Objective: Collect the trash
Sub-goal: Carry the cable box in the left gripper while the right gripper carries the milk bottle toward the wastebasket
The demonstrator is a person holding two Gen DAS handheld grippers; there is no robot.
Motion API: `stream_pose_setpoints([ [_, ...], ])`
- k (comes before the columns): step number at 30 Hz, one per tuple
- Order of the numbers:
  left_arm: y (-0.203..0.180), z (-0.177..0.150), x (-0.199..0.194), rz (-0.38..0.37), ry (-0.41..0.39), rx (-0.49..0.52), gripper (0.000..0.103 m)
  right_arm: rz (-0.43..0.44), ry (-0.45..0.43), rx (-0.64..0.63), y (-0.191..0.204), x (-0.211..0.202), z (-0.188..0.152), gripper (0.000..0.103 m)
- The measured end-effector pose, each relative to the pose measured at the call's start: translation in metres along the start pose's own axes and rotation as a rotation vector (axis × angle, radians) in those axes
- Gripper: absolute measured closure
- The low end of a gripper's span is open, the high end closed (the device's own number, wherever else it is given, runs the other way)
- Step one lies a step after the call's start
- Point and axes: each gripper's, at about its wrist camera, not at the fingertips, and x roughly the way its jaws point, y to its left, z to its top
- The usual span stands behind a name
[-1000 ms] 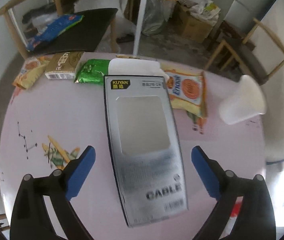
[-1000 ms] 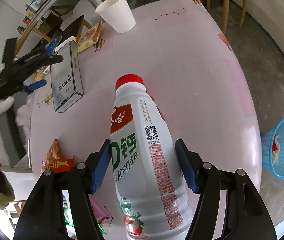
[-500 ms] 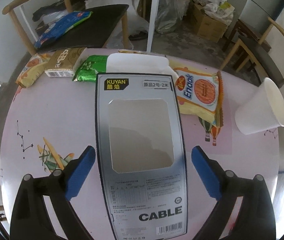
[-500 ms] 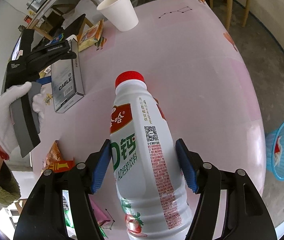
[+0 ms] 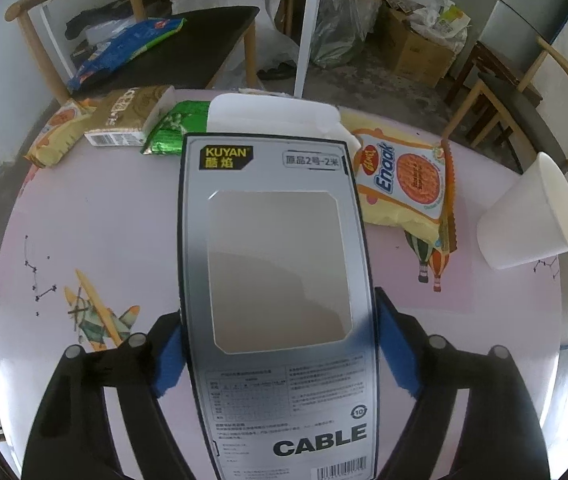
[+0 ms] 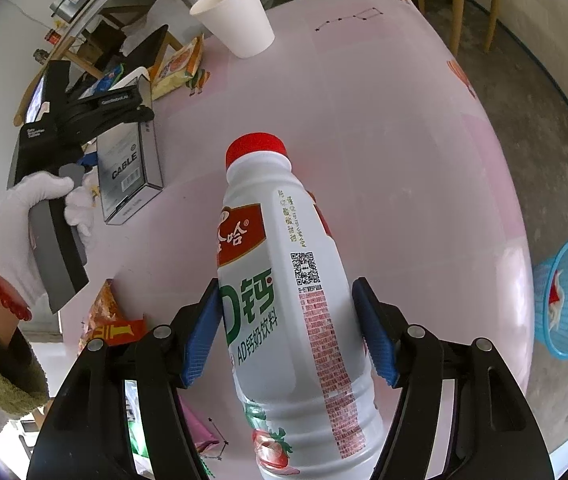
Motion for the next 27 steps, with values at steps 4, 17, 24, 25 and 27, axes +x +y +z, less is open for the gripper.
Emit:
stream_pose_setpoints([
  [4,0.006,-0.001,-0.008,-0.001,-0.016,0.003,0.024,0.003,0.028,0.004,-0.001,0.004,0.002,0.039],
  [17,0.030,-0.021,-0.067,-0.027,-0.072,0.014,0.024,-0.046,0.063,-0.028,0.013,0.016,-0.004,0.044],
  [24,0.030,-0.034,-0.101,-0.058,-0.094,0.050,0.024,-0.050,0.027,-0.026,0.015,0.007,-0.012,0.045],
  [25,0.029,-0.037,-0.104,-0.060,-0.097,0.054,0.024,-0.051,0.021,-0.025,0.016,0.004,-0.014,0.045],
  [27,0.028,-0.041,-0.112,-0.068,-0.102,0.067,0.024,-0.050,0.011,-0.019,0.014,0.000,-0.015,0.045],
])
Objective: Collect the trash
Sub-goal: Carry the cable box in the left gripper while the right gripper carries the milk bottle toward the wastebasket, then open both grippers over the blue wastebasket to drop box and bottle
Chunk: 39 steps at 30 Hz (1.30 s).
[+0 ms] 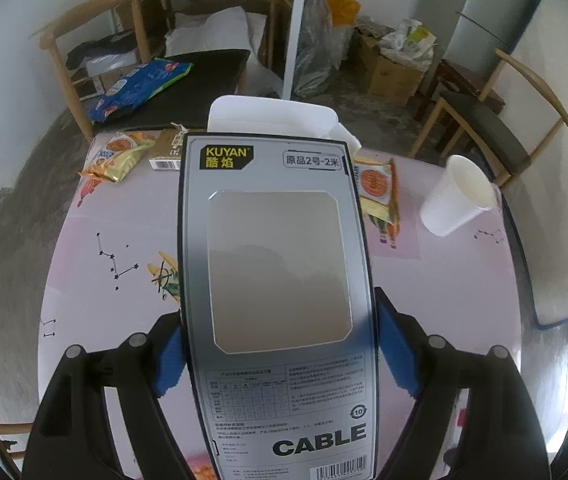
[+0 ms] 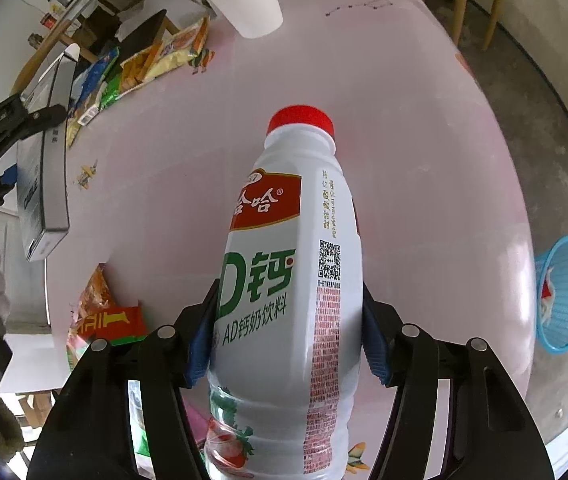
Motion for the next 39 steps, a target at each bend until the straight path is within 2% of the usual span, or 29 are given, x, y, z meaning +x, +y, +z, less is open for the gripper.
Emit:
stream_pose_setpoints([
  [12,-0.025,-0.012,-0.027,-0.029,-0.020,0.064,0.024,0.025,-0.052,0.027,-0.013,-0.026,-0.008,0.045],
  [19,-0.060,-0.009,-0.047,-0.038,-0.082,0.155,0.024,0.046,-0.109,0.055,-0.027,-0.049,-0.005,0.045],
  [27,-0.126,-0.010,-0.058,-0.064,-0.157,0.311,0.024,0.036,-0.161,0.109,-0.064,-0.074,-0.007,0.045],
  [34,-0.195,-0.025,-0.056,-0.136,-0.135,0.390,0.024,0.014,-0.194,0.201,-0.116,-0.093,-0.019,0.045],
  [39,-0.257,-0.046,-0.044,-0.190,-0.093,0.476,0.024,-0.011,-0.216,0.290,-0.164,-0.106,-0.036,0.045],
])
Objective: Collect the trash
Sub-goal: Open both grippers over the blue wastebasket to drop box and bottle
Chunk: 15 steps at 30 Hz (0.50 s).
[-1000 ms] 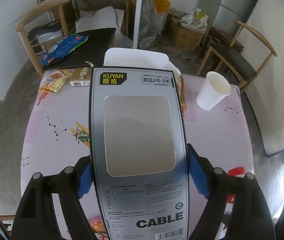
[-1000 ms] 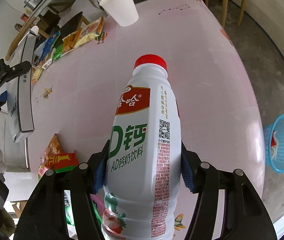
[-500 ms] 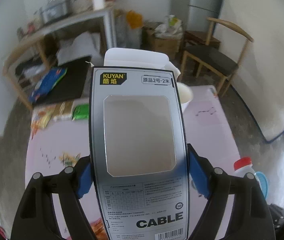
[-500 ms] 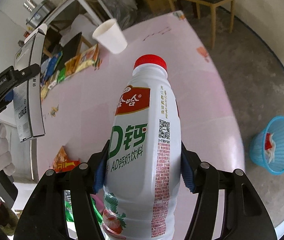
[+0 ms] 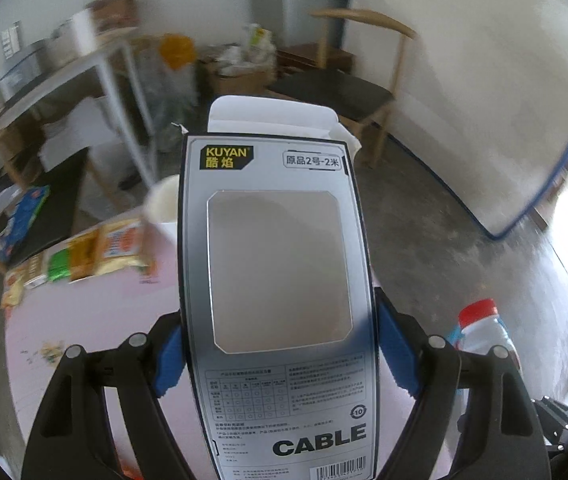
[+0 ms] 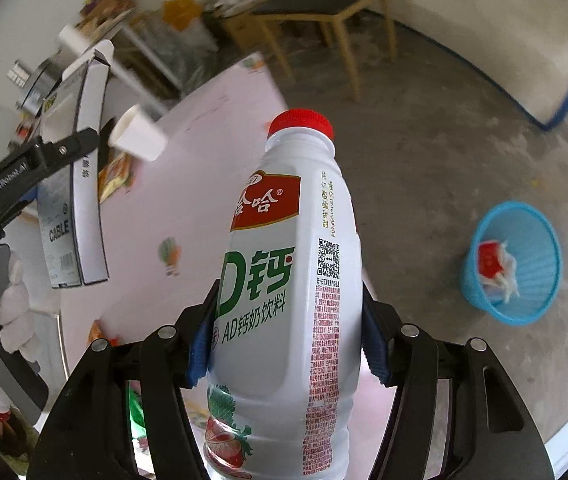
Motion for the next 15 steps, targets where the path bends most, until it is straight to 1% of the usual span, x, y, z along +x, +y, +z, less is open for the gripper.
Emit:
stream_pose_setpoints([
  [4,-0.049,0.001,0.018,-0.053,0.031,0.064,0.024,-0.020,-0.006,0.094,-0.046,-0.008,-0.004,0.045],
  [6,-0.083,0.001,0.033,-0.095,0.071,0.102,0.024,-0.028,-0.005,0.154,-0.074,-0.011,-0.007,0.045],
  [8,-0.111,-0.002,0.047,-0.139,0.123,0.119,0.024,-0.035,-0.002,0.212,-0.099,-0.013,-0.014,0.045],
  [10,-0.139,-0.007,0.063,-0.173,0.179,0.134,0.024,-0.042,0.002,0.288,-0.131,-0.013,-0.018,0.045],
  [12,-0.176,-0.013,0.087,-0.217,0.252,0.160,0.024,-0.041,0.006,0.379,-0.166,-0.010,-0.021,0.045],
  [13,-0.188,-0.016,0.093,-0.225,0.272,0.168,0.024,-0.039,0.008,0.420,-0.181,-0.008,-0.024,0.045],
  [15,-0.225,-0.024,0.117,-0.274,0.358,0.190,0.024,-0.023,0.015,0.524,-0.218,-0.002,-0.027,0.045],
])
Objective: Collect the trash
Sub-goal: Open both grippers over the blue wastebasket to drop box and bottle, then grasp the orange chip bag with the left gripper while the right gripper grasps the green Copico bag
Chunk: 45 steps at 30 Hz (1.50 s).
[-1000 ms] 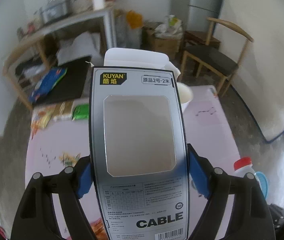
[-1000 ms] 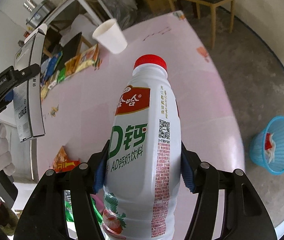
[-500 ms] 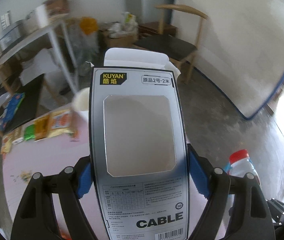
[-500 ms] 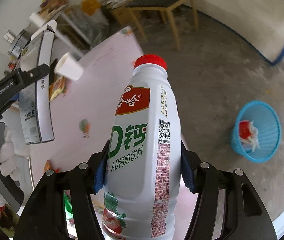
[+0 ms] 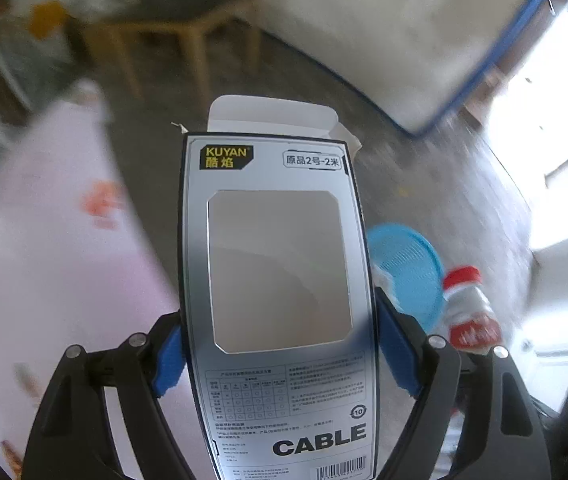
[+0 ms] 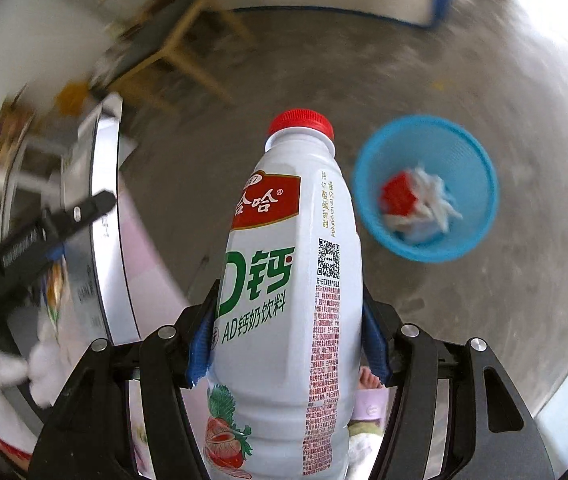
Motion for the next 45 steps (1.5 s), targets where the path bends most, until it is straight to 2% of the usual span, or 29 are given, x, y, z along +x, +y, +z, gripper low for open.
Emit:
stream_pose_setpoints([
  [4,-0.053,0.011,0.065,-0.104,0.167,0.002,0.024,0.048,0.025,0.195,-0.059,0.022,0.026,0.043],
  [7,-0.085,0.012,0.105,-0.168,0.241,-0.011,0.019,0.040,0.037,0.297,-0.096,0.044,0.044,0.034],
  [8,-0.095,0.012,0.119,-0.179,0.257,-0.027,0.018,0.038,0.037,0.325,-0.105,0.051,0.048,0.034],
  [11,-0.107,0.012,0.139,-0.188,0.261,-0.042,0.018,-0.009,0.032,0.378,-0.130,0.062,0.051,0.034],
  [14,-0.106,0.011,0.138,-0.214,0.251,-0.056,0.018,-0.004,0.034,0.414,-0.144,0.064,0.044,0.034],
  [18,-0.090,0.001,0.135,-0.244,0.267,-0.127,0.018,-0.008,0.081,0.411,-0.144,0.068,0.021,0.034],
  [21,-0.073,-0.012,0.128,-0.239,0.272,-0.154,0.018,-0.016,0.127,0.415,-0.149,0.072,-0.001,0.034],
  [28,-0.028,-0.043,0.095,-0.253,0.250,-0.223,0.018,-0.031,0.188,0.405,-0.122,0.080,-0.037,0.034],
  [35,0.008,-0.071,0.035,-0.257,0.148,-0.200,0.018,-0.030,0.161,0.281,-0.073,0.062,-0.044,0.034],
  [37,0.020,-0.080,0.014,-0.245,0.125,-0.183,0.018,-0.028,0.128,0.208,-0.044,0.043,-0.044,0.034],
  [41,0.054,-0.101,-0.044,-0.242,0.021,-0.157,0.018,-0.028,0.073,0.051,0.011,0.011,-0.046,0.034],
  [45,0.104,-0.130,-0.102,-0.237,-0.064,-0.210,0.018,-0.015,0.081,-0.156,0.083,-0.009,-0.058,0.034],
])
